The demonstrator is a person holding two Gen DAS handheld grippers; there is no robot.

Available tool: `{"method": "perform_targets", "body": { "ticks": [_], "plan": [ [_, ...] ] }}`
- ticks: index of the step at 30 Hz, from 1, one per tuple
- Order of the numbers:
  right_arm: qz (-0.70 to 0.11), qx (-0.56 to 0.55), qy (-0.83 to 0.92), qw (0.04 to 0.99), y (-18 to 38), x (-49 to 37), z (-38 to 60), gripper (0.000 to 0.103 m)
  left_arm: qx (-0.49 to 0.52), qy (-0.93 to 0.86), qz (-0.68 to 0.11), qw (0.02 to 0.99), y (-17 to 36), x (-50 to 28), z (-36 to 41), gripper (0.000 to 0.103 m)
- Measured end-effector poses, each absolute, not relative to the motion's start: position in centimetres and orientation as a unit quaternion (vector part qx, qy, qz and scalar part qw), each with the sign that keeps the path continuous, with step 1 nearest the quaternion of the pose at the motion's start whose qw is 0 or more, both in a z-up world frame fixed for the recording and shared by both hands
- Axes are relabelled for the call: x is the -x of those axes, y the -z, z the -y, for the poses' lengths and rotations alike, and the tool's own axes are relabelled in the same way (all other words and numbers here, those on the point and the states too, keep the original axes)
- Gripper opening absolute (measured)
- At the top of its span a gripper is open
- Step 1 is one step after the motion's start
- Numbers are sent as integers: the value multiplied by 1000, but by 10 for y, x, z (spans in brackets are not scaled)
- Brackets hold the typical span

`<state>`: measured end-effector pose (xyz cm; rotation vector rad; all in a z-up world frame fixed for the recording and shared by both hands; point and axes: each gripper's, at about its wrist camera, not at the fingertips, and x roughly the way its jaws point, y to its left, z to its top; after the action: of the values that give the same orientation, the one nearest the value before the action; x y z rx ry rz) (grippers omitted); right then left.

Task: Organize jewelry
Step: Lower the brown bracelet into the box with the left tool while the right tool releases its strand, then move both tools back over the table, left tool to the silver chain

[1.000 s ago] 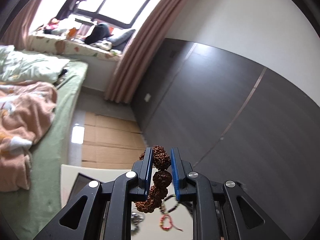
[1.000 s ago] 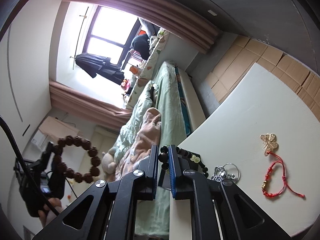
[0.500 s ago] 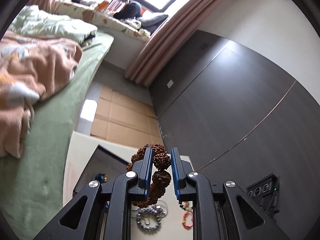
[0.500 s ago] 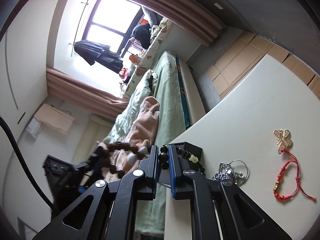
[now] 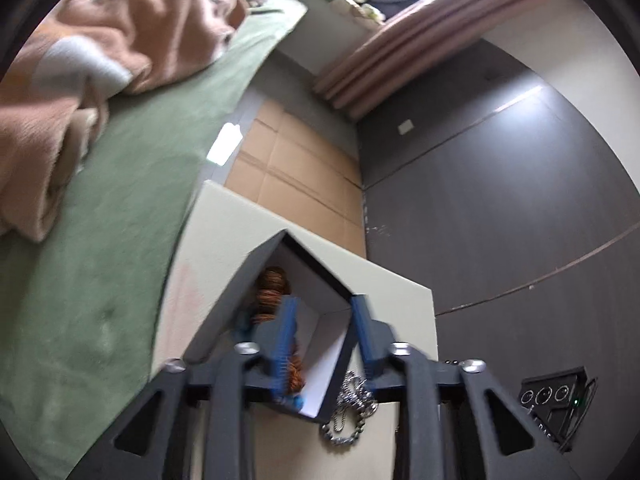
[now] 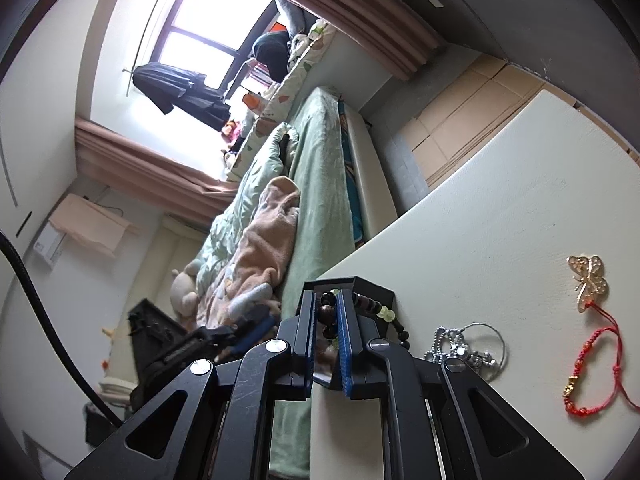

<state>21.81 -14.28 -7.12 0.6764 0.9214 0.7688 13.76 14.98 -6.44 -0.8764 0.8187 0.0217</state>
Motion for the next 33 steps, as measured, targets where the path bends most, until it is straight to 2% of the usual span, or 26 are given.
{"method": "perform_targets", "body": {
  "ticks": [1,4,26,27,28,29,30,33],
  "plan": [
    [-425,-310,-358,772,70,-217,141,12,411,-17,-381,828,62,-133,-152,60],
    [-423,-301,-370,770,68,-211,133,12,397,-28,-355,846,47,-119,-155,69],
    [-399,-260,-401,783,64,-207,62,13,397,-41,-354,846,37,-95,-175,70],
    [-402,-254,-400,783,66,-208,59,21,399,-39,-354,845,38,-96,-175,70],
    [-410,-246,-395,785,69,-210,56,42,399,-38,-355,845,38,-97,-174,70],
    [-412,-244,-388,788,70,-211,58,51,399,-37,-355,845,38,-97,-174,70],
    [-409,-245,-383,791,71,-210,60,56,397,-37,-356,845,38,-98,-173,70],
    [-411,-248,-381,791,69,-209,66,56,390,-35,-358,848,37,-100,-169,70]
  ]
}}
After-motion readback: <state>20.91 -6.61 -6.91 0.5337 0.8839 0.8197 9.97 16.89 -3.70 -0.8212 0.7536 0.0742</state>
